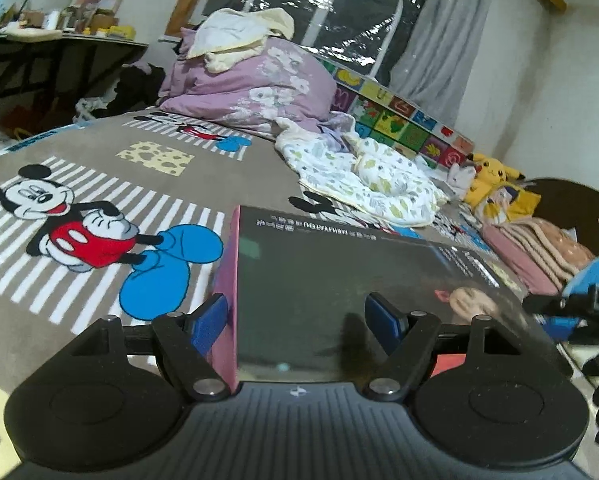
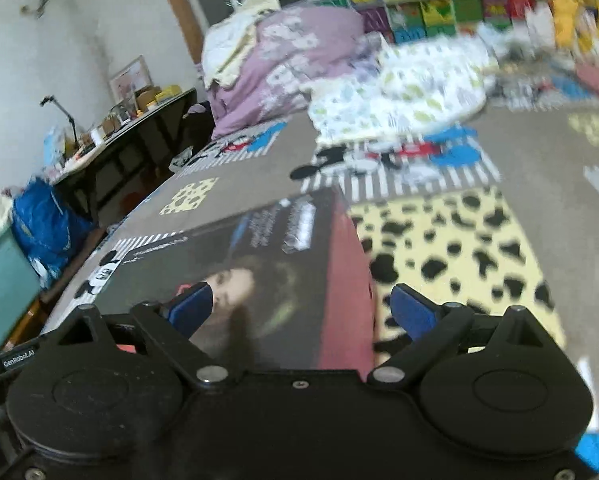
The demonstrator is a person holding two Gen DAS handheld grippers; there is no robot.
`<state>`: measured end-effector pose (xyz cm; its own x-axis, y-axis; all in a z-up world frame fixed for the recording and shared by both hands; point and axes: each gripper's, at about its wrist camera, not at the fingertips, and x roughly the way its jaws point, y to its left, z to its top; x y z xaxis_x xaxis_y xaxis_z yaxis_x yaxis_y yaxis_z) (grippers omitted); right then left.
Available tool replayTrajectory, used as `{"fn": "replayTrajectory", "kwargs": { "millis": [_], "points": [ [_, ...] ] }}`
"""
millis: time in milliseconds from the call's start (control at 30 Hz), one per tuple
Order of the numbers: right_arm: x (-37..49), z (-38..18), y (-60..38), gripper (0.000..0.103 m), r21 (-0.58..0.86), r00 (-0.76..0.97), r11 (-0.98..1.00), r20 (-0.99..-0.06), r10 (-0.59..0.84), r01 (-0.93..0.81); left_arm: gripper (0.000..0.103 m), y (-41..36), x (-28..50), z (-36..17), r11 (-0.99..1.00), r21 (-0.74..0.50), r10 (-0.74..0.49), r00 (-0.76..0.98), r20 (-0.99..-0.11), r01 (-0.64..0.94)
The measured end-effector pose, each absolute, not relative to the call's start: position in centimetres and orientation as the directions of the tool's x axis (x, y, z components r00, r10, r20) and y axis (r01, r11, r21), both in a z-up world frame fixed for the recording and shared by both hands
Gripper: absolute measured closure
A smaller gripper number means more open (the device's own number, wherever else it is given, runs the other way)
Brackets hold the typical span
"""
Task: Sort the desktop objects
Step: 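Carry the magazine over the pink box with both tools, then lay the magazine flat on the box opening and open both tools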
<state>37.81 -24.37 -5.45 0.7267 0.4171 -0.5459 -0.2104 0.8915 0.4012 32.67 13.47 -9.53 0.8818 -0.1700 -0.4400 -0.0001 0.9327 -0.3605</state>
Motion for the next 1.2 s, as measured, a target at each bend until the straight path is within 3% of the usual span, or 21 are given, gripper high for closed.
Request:
{"fn": "replayTrajectory", "kwargs": {
  "millis": [200, 433, 567, 800, 967, 1200],
  "points": [
    [38.7, -8.4, -25.4, 0.005, 0.615, 0.612, 0.770, -0.546, 0.572, -0.171, 0.027, 11.4, 33.2, -8.9, 0.966, -0.259, -0.121, 0.872, -0.475, -0.007],
    [38.4, -8.8, -25.7, 0.005, 0.679, 0.601, 0.717, -0.511, 0.614, -0.156, 0.027, 11.3, 33.1, -8.9, 0.970, -0.245, -0.130, 0.867, -0.481, 0.009],
    [38.1, -8.0, -25.4, 0.007, 0.561, 0.644, 0.810, -0.558, 0.523, -0.171, 0.027, 11.3, 33.0, -8.8, 0.974, -0.226, -0.124, 0.867, -0.482, 0.013],
    [36.4, -5.4, -22.7, 0.007, 0.159, 0.756, 0.953, -0.581, 0.302, -0.258, 0.026, 10.6, 31.6, -8.1, 0.987, -0.163, -0.077, 0.875, -0.479, -0.002],
    [35.1, -4.5, -22.1, 0.006, 0.053, 0.774, 0.964, -0.586, 0.240, -0.260, 0.026, 10.2, 30.1, -7.5, 0.992, -0.126, -0.045, 0.853, -0.520, -0.024],
    [32.8, -2.0, -22.5, 0.005, 0.054, 0.794, 0.973, -0.568, 0.216, -0.226, 0.026, 9.7, 27.8, -6.0, 0.994, -0.090, -0.002, 0.823, -0.568, -0.060]
  ]
}}
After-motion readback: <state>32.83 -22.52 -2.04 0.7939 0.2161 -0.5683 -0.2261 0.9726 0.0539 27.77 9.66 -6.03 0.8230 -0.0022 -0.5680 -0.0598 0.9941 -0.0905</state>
